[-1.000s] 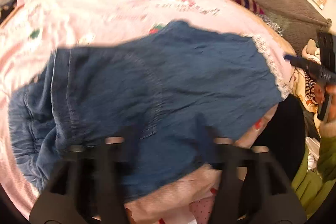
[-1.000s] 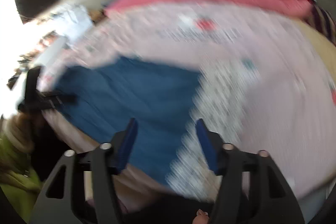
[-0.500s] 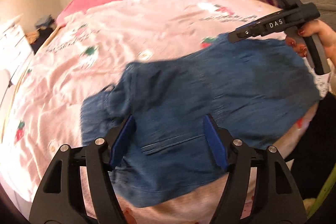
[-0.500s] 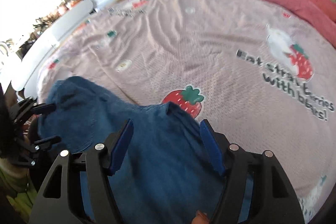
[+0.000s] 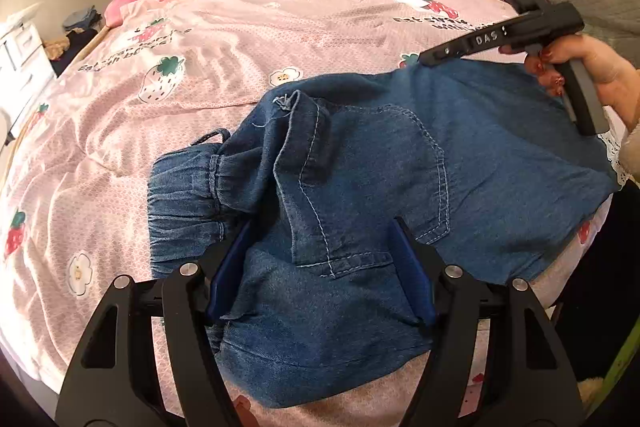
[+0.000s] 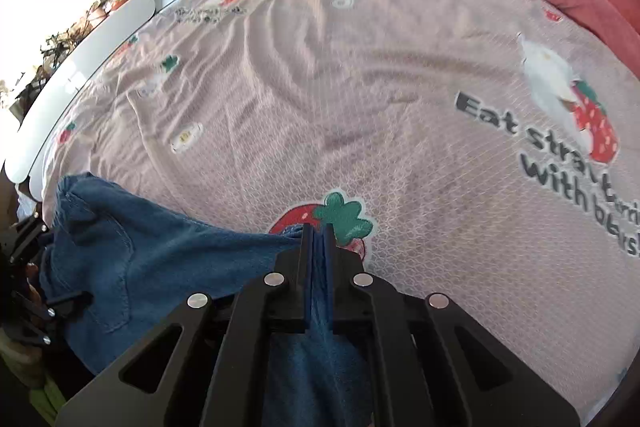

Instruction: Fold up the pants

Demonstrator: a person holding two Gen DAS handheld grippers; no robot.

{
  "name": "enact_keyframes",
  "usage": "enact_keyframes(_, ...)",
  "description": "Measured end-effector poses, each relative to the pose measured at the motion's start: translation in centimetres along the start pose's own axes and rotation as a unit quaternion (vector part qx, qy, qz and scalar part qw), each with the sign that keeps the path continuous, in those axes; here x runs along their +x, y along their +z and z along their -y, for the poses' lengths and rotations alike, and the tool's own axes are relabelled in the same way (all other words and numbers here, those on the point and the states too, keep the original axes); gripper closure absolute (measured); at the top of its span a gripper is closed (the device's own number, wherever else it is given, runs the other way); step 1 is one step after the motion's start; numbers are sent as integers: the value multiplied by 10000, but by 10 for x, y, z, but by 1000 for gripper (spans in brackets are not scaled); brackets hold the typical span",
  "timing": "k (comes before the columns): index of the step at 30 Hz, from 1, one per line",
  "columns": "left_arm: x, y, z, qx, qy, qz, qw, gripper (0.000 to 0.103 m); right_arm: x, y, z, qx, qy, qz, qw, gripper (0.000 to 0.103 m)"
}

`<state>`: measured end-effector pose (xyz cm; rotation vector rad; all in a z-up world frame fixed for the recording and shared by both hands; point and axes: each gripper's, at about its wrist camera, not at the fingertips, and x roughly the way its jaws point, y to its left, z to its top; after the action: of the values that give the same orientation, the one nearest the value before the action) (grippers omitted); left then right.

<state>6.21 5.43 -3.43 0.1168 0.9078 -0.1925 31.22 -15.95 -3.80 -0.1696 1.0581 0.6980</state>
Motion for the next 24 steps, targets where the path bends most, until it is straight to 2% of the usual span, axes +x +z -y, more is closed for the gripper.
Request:
enact_keyframes(1,1,1,0,-3,-5,0,10000,42,-4,0,3,45,12,71,10000,88)
enact_keyframes(5,0,1,-2,-27,-28,22,10000,42,-62,-13,32,491,-131,640,9967,78)
enact_keyframes(7,-4,3,-2,-56,-35,43,10000,42,-96,-28,39,533,-275,926,9939,54)
enact_keyframes(9,-19,7,2,-85,-162,251,9995,39,-127,-49,44,521,-433,1169,9908,45)
enact_keyframes(12,-44,21,10,-181,-618,565,9963,30,-153,-83,46,465,-745,1199,9889,45)
enact_keyframes(14,-47,31,23,-48,-653,662,9957,29,-152,-101,41,451,-702,1074,9907,45)
enact_keyframes(17,-38,38,39,2,-868,512,9949,29,-132,-117,38,464,-334,747,9956,45)
enact_keyframes(19,-21,35,51,181,-839,303,9958,29,-122,-118,41,515,-524,644,9952,45)
enact_keyframes(21,0,29,53,211,-556,-20,9982,29,-124,-117,52,679,-640,748,9928,48)
enact_keyframes(22,6,26,51,174,-506,-117,9985,29,-127,-115,56,635,-760,851,9914,50)
enact_keyframes(23,10,23,49,118,-535,-159,9984,29,-128,-112,59,458,-1070,862,9895,50)
enact_keyframes(24,12,22,48,121,-537,-203,9983,29,-125,-111,61,295,-1175,727,9900,49)
